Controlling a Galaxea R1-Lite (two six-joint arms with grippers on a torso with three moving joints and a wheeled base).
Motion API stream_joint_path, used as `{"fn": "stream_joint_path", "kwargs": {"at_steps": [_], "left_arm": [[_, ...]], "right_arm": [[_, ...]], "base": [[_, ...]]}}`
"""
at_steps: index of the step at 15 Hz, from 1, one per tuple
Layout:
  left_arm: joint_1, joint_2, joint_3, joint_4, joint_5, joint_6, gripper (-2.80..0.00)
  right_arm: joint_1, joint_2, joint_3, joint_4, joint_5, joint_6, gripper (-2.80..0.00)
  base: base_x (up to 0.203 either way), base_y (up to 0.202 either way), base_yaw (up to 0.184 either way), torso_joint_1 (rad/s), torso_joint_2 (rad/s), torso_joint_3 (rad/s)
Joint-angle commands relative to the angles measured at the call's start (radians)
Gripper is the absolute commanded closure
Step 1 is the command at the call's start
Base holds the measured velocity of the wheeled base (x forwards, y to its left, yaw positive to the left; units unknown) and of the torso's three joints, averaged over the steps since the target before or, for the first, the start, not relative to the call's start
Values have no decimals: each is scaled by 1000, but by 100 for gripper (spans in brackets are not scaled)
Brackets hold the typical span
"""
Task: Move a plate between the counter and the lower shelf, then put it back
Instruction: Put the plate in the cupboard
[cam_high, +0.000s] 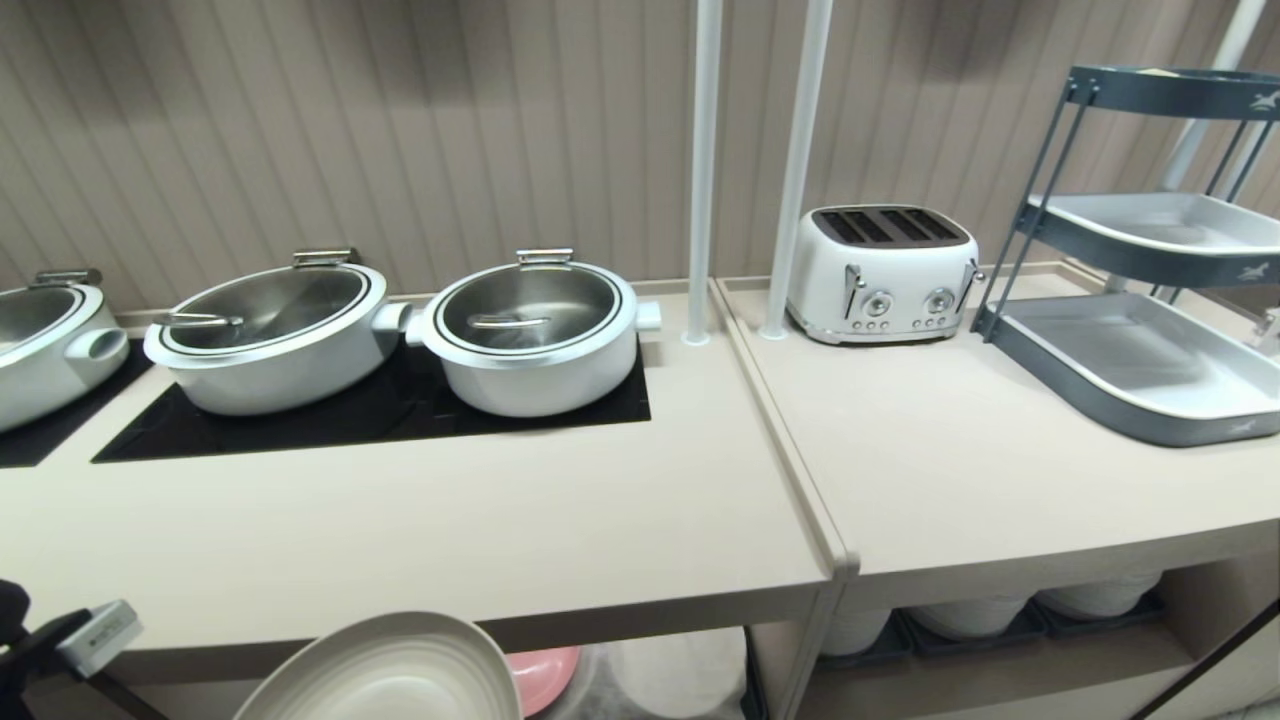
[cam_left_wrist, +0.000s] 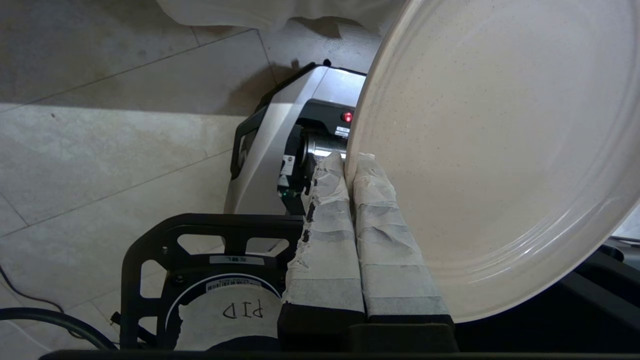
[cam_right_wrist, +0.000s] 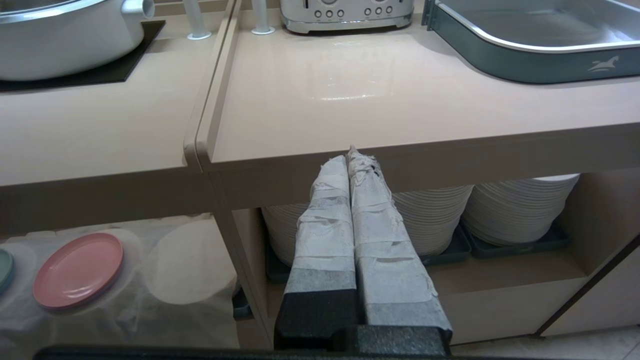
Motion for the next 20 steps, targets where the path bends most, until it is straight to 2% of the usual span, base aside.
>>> {"fn": "stream_joint_path", "kwargs": {"at_steps": [1,20], "left_arm": [[0,-3,-1,2,-2,-1,0],[-11,-42,8,48,-2,-2,0]], "right_arm": [[0,0,0,0,0,0,0],[0,0,0,0,0,1,0]], "base": [[0,0,0,0,0,0],[0,0,0,-10,19,12]]}}
